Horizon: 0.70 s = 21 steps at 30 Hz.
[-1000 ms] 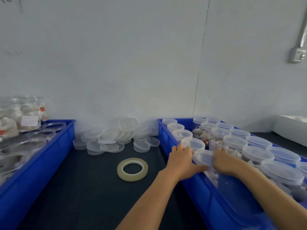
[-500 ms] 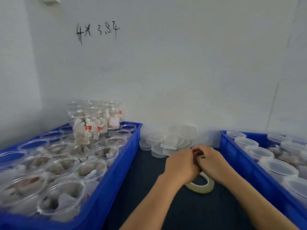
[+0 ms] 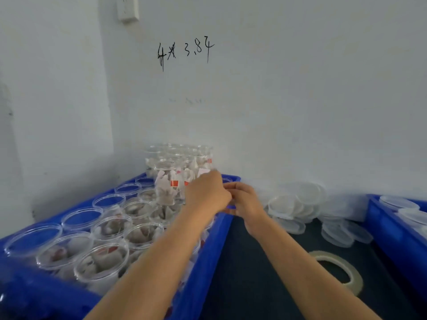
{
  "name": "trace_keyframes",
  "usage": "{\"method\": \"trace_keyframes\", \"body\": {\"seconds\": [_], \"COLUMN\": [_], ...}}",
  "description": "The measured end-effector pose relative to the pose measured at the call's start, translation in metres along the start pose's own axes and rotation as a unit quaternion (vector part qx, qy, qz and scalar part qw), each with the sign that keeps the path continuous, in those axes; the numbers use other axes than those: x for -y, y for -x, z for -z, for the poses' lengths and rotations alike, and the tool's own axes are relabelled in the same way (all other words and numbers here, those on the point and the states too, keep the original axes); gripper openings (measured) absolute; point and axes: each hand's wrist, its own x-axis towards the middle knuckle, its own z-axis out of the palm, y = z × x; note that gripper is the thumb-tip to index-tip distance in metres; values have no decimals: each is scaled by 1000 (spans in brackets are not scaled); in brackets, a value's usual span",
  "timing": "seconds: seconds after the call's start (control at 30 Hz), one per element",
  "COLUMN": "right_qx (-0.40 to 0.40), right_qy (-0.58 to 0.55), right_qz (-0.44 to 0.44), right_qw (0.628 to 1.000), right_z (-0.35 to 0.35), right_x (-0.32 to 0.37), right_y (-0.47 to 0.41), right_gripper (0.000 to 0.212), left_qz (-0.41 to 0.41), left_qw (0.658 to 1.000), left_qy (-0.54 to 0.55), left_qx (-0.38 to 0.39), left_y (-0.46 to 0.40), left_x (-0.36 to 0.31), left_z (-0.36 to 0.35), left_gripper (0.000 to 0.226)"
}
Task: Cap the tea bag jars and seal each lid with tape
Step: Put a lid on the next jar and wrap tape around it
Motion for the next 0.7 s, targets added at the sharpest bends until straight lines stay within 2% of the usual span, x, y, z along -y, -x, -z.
{"method": "trace_keyframes", "body": {"seconds": [0.07,0.17,0.33,0.43,0.53,0.7], "right_qx": [7,16,23,20,20,31], "right_qy": [-19,-30,-20,-5,8,48], "right_qz": [-4,-29,-70,-72,-72,-51], "right_qw": [1000,999,997,997,997,997], "right_z": [-22,-49,-83,-96,-108,-120], "right_x": [2,-1,-9,-15,-18,-30], "right_y": [-14,-34,-58,-70,-75,-78], "right_gripper": [22,25,43,51,43,47], "left_qz": [36,81,152,203,217,186], "left_qw": [996,970,950,950,938,923], "left_qy": [77,203,212,206,269,337], "left_qx": [-38,-104,-172,-119,-40,23], "left_y": [-12,-25,-44,-53,-59,-63], "left_x": [31,78,132,148,155,159], "left_z": [9,11,-1,-10,-20,-29], "left_gripper": [29,39,68,96,114,104]}}
